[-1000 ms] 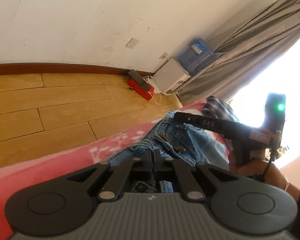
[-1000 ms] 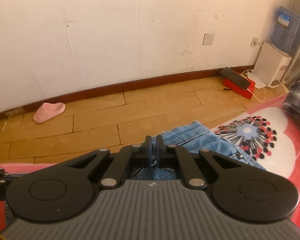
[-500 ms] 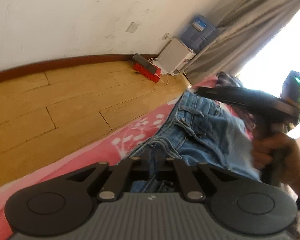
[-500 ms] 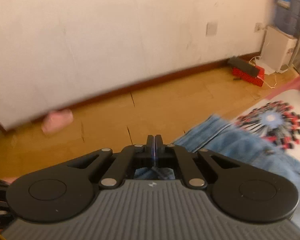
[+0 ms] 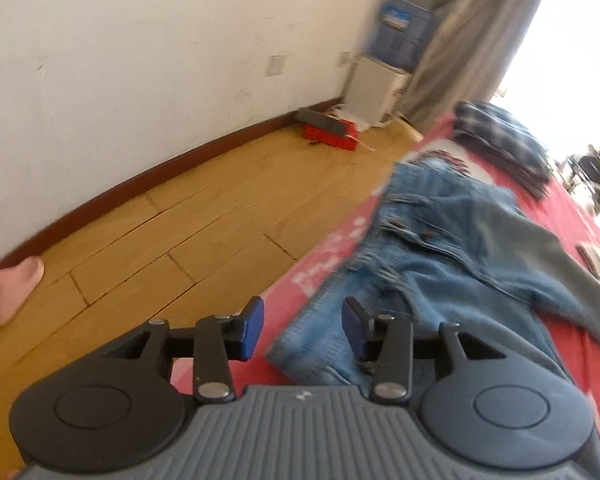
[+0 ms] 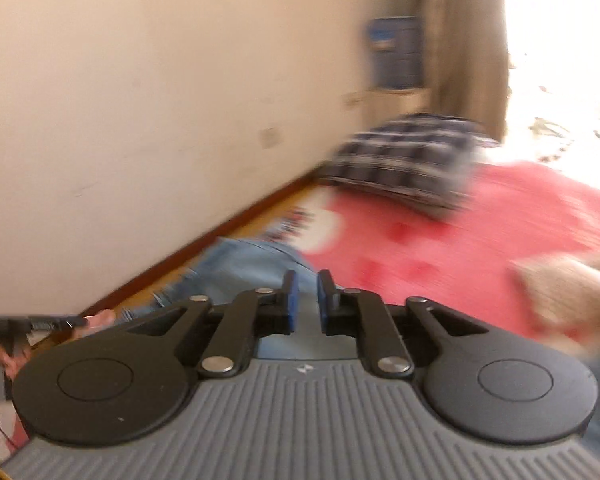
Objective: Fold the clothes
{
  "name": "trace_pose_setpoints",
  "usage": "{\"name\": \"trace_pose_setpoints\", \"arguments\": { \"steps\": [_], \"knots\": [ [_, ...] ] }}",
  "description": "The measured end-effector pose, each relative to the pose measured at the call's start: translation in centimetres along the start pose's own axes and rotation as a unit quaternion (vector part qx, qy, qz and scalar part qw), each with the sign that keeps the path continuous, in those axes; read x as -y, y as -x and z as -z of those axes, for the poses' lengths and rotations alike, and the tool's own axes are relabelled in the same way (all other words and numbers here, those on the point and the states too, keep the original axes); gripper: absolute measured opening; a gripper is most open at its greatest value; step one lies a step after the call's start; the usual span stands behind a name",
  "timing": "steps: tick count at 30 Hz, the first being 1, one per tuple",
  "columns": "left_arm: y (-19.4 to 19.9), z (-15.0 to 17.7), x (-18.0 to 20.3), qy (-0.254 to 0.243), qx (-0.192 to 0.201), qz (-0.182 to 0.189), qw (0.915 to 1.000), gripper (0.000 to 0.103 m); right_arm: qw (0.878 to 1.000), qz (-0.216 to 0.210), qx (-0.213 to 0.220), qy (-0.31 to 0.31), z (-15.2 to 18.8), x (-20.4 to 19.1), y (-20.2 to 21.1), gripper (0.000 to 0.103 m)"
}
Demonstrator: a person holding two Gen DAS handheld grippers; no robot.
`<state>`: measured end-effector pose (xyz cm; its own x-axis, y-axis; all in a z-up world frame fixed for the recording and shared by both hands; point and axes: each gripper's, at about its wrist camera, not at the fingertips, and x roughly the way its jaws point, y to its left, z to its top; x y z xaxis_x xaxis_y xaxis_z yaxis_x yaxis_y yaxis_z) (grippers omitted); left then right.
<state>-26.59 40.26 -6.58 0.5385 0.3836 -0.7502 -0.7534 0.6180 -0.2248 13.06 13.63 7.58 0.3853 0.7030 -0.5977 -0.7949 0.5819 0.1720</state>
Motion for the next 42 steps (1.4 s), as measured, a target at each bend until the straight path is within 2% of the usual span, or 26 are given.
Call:
{"name": "trace_pose_setpoints", "arguments": {
  "steps": [3, 7, 10, 14, 15, 17, 18, 20, 21, 22, 24, 26, 27, 28, 29, 31, 35, 38, 40, 42],
  "knots": [
    [0.7, -0.1, 2.1, -0.041, 0.006, 0.005, 0.9991, 0.047, 0.998, 0.06, 0.006, -0.032, 4.5, 3.2, 7.8, 0.027],
    [0.4, 0.3, 5.2, -0.097, 0.018, 0.0, 0.9951, 0.047, 0.983, 0.108, -0.022, -0.145, 12.7, 7.2, 13.8, 0.031],
    [0.3, 0.5, 6.7, -0.115, 0.017, -0.019, 0.993, 0.041, 0.957, 0.121, -0.042, -0.26, 20.1, 9.2, 15.2, 0.033],
    [2.7, 0.3, 10.8, -0.162, 0.031, 0.035, 0.9857, 0.042, 0.91, 0.122, -0.062, -0.391, 28.4, 11.5, 14.0, 0.04],
    [3.3, 0.5, 12.7, -0.194, 0.031, 0.061, 0.9785, 0.042, 0.901, 0.122, -0.06, -0.412, 29.7, 11.6, 13.5, 0.04],
    [4.6, 1.2, 16.9, -0.257, 0.012, 0.133, 0.9572, 0.046, 0.885, 0.12, -0.052, -0.448, 32.1, 11.8, 12.7, 0.04],
    [5.1, 1.7, 19.0, -0.284, 0.0, 0.169, 0.9438, 0.046, 0.88, 0.117, -0.039, -0.46, 32.7, 12.0, 12.3, 0.04],
    [5.8, 3.4, 23.4, -0.342, -0.028, 0.241, 0.9078, 0.049, 0.877, 0.112, -0.013, -0.466, 33.2, 12.0, 12.2, 0.041],
    [6.0, 4.6, 25.6, -0.372, -0.036, 0.273, 0.8864, 0.05, 0.881, 0.112, -0.004, -0.46, 33.2, 12.0, 12.0, 0.04],
    [6.2, 6.0, 27.6, -0.399, -0.044, 0.301, 0.8649, 0.051, 0.883, 0.112, 0.002, -0.456, 33.1, 12.1, 11.7, 0.04],
    [5.9, 9.0, 30.9, -0.441, -0.063, 0.342, 0.8274, 0.051, 0.884, 0.11, 0.013, -0.454, 33.0, 12.4, 11.2, 0.039],
    [4.8, 11.8, 33.3, -0.464, -0.089, 0.369, 0.8006, 0.051, 0.882, 0.105, 0.023, -0.459, 33.0, 12.8, 11.1, 0.038],
    [4.3, 13.1, 34.4, -0.473, -0.103, 0.38, 0.7883, 0.051, 0.881, 0.103, 0.027, -0.462, 33.0, 13.0, 11.0, 0.033],
    [3.7, 14.1, 34.9, -0.475, -0.114, 0.38, 0.7852, 0.05, 0.88, 0.102, 0.026, -0.464, 33.1, 13.2, 11.2, 0.019],
    [3.1, 15.1, 35.4, -0.477, -0.126, 0.381, 0.7819, 0.049, 0.878, 0.103, 0.023, -0.466, 33.2, 13.3, 11.4, 0.011],
    [1.9, 17.0, 36.4, -0.479, -0.147, 0.382, 0.7762, 0.045, 0.877, 0.103, 0.027, -0.468, 33.3, 13.1, 11.9, 0.002],
    [1.8, 17.0, 35.6, -0.45, -0.142, 0.392, 0.7894, 0.045, 0.883, 0.133, 0.074, -0.443, 32.9, 10.7, 16.6, 0.002],
    [2.1, 16.3, 34.8, -0.423, -0.137, 0.395, 0.8039, 0.045, 0.888, 0.172, 0.11, -0.413, 33.2, 8.0, 22.1, 0.002],
    [2.4, 16.1, 34.2, -0.416, -0.13, 0.391, 0.811, 0.045, 0.884, 0.21, 0.122, -0.401, 34.5, 6.2, 26.2, 0.002],
    [2.5, 15.9, 33.8, -0.413, -0.125, 0.384, 0.8164, 0.045, 0.865, 0.244, 0.123, -0.42, 37.1, 4.8, 29.1, 0.002]
  ]
}}
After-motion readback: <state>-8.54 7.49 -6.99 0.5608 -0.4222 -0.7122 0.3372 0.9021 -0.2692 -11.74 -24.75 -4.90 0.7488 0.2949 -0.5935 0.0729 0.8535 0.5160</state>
